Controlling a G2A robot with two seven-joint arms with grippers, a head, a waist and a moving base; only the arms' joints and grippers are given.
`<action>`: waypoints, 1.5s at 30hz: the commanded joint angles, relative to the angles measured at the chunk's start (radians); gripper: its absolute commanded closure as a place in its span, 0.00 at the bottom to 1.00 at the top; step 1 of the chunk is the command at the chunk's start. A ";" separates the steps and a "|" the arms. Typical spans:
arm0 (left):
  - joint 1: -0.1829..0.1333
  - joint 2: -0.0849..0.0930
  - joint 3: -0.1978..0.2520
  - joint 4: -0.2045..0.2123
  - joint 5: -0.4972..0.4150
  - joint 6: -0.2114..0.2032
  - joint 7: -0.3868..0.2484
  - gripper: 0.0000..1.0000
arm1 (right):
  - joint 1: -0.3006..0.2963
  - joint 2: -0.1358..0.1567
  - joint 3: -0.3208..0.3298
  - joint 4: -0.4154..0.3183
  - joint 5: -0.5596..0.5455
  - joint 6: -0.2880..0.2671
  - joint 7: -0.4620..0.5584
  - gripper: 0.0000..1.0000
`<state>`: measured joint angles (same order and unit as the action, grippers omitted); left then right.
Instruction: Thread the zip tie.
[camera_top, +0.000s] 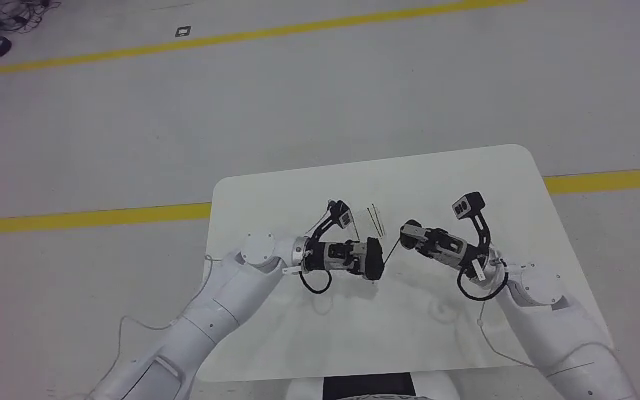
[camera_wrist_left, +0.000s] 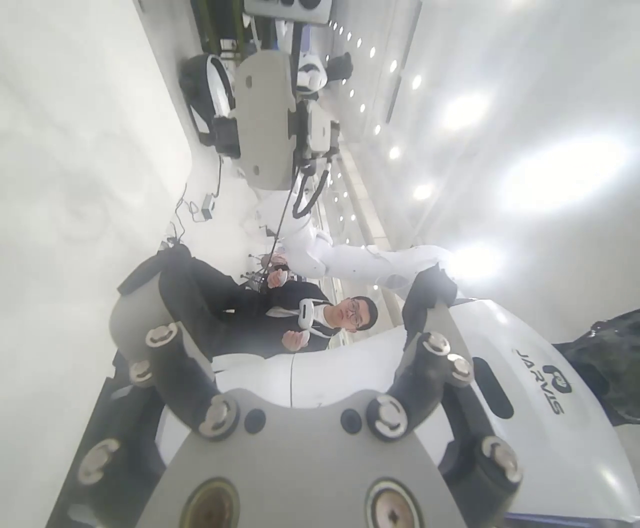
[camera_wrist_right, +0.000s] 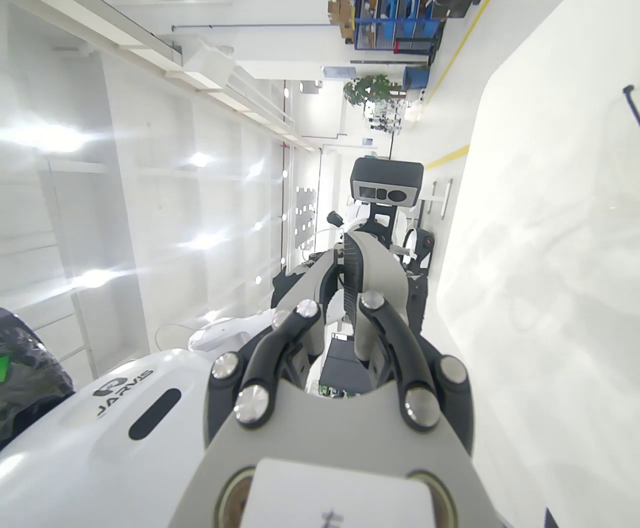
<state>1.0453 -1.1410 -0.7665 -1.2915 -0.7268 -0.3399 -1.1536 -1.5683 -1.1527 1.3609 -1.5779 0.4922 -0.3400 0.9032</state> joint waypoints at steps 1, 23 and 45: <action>0.008 0.000 -0.010 -0.007 0.003 0.000 0.004 0.00 | -0.011 -0.006 0.007 -0.005 -0.003 0.000 -0.023 1.00; 0.197 -0.017 -0.178 -0.168 0.068 0.000 0.166 0.00 | -0.108 -0.043 0.017 -0.095 0.014 0.000 -0.237 1.00; 0.277 -0.088 -0.278 -0.183 0.174 0.000 0.259 0.00 | -0.142 -0.132 0.029 -0.088 0.022 0.000 -0.260 1.00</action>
<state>1.3225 -1.2288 -1.0444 -1.4745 -0.5527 -0.3400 -0.8942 -1.7105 -1.2848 1.3897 -1.6654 0.5158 -0.3400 0.6501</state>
